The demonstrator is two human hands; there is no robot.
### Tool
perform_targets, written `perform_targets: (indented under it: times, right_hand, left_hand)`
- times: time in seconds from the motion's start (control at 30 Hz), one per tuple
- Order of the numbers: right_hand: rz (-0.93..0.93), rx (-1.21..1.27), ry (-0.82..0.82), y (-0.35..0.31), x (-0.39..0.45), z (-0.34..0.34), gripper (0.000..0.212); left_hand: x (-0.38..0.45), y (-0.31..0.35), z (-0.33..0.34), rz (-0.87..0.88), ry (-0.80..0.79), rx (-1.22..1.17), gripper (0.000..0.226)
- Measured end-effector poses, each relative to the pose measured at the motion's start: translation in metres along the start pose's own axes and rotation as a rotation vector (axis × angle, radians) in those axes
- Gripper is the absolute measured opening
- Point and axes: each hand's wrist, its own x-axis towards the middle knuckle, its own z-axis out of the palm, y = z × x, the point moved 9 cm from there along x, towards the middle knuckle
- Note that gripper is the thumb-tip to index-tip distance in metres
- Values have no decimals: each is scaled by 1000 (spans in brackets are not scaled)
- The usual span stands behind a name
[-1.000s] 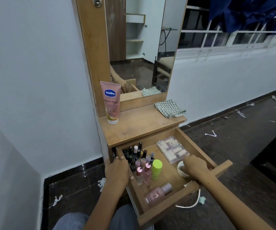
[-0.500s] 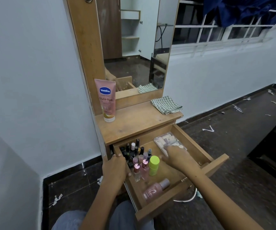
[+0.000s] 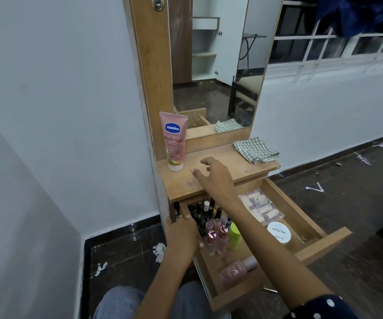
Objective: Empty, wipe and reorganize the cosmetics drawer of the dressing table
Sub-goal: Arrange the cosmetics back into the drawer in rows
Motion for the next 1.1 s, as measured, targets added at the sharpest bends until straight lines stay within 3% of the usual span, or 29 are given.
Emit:
perform_targets:
  times: [0.23, 0.47, 0.77, 0.93, 1.1]
  right_hand:
    - [81, 242, 100, -29, 22, 30, 77]
    - [100, 408, 153, -30, 47, 41, 57]
    - [-18, 456, 34, -15, 54, 33, 49]
    - [-52, 426, 16, 2, 37, 3, 47]
    - [28, 374, -53, 45, 9, -49, 38]
  left_hand:
    - [-1, 1, 0, 18, 3, 17, 66]
    - [-3, 1, -1, 20, 14, 33, 62]
    - [-2, 3, -1, 37, 7, 49, 57]
    - [-2, 2, -1, 20, 44, 31, 52]
    - [-3, 0, -1, 25, 88, -12, 49]
